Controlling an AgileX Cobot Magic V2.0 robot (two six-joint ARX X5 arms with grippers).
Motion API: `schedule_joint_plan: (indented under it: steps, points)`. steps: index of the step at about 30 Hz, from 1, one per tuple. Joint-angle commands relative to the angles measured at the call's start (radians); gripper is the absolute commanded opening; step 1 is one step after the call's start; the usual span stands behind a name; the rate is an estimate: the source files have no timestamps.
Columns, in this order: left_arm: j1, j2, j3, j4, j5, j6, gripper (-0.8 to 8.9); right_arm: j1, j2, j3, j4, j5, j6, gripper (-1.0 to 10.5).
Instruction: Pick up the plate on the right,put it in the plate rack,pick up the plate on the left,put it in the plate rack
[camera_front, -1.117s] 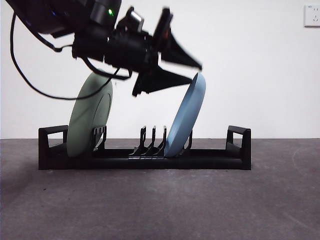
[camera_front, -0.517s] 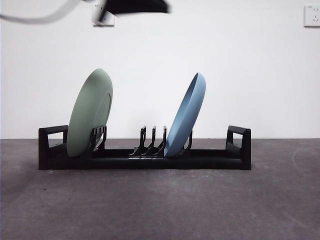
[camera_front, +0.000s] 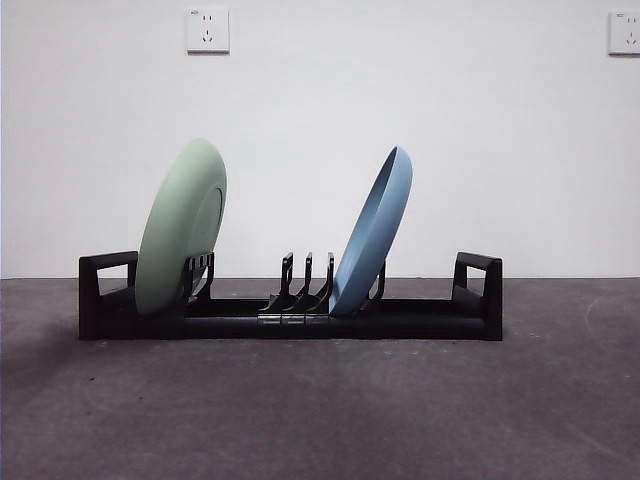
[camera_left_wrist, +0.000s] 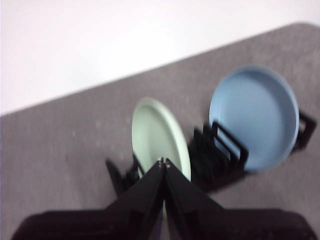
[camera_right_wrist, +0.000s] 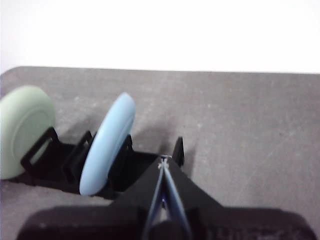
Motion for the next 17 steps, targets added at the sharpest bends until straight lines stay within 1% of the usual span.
schedule_joint_plan:
  steps: [1,4,7,9,11,12,17]
  points:
    - [0.010,-0.106,-0.144,0.013,0.001,0.006,-0.08,0.001,-0.086,-0.109,0.025,0.003,-0.003,-0.1]
    - [0.012,-0.236,-0.265,0.048,0.000,0.001,-0.08,0.000,-0.171,-0.183,0.028,0.003,-0.005,-0.1]
    - [0.012,-0.328,-0.310,0.059,0.002,0.001,-0.08,0.000,-0.201,-0.197,0.014,0.005,-0.003,0.0]
    - [0.011,-0.351,-0.309,0.053,0.003,-0.002,-0.03,0.000,-0.200,-0.197,0.016,0.005,0.011,0.0]
    - [0.011,-0.360,-0.309,0.042,0.002,-0.002,-0.03,0.000,-0.195,-0.197,0.016,0.003,0.072,0.0]
    - [0.011,-0.359,-0.309,0.039,0.002,-0.002,-0.03,0.000,-0.193,-0.197,0.015,0.003,0.083,0.0]
    - [0.011,-0.352,-0.309,0.024,0.003,-0.002,-0.03,0.000,-0.191,-0.197,0.011,0.004,0.081,0.0]
